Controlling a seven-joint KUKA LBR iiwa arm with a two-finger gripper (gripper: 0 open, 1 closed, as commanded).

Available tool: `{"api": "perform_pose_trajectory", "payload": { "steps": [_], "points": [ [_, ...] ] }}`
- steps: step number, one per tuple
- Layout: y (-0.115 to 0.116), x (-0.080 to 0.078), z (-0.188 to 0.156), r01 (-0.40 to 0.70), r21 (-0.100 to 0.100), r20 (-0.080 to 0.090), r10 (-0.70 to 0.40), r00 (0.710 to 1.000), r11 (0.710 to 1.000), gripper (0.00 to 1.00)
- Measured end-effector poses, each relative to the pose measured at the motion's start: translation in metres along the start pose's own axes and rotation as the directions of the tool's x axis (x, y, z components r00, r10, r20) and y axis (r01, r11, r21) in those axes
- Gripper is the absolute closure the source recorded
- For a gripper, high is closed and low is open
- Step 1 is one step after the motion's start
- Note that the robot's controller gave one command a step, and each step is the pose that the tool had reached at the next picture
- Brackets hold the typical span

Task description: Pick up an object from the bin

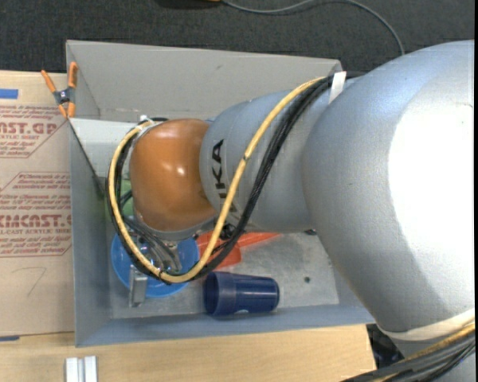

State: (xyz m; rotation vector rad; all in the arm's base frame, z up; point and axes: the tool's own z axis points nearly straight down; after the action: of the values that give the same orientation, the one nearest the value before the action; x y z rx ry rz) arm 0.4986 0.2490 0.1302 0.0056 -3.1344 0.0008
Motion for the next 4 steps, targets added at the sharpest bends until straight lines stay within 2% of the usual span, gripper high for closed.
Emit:
{"api": "perform_pose_trajectory", "payload": {
  "steps": [1,2,3,4],
  "points": [
    [-0.001,-0.002,-0.004,-0.002,-0.002,0.007,0.002,1.0,1.0,0.0],
    [-0.028,-0.082,0.06,0.4,0.0,0.004,-0.4,0.916,0.916,0.0],
    [-0.03,0.014,0.057,0.453,0.003,0.027,-0.453,0.891,0.892,0.0],
    [-0.064,-0.042,0.06,0.388,-0.001,0.015,-0.388,0.922,0.922,0.0]
  ]
}}
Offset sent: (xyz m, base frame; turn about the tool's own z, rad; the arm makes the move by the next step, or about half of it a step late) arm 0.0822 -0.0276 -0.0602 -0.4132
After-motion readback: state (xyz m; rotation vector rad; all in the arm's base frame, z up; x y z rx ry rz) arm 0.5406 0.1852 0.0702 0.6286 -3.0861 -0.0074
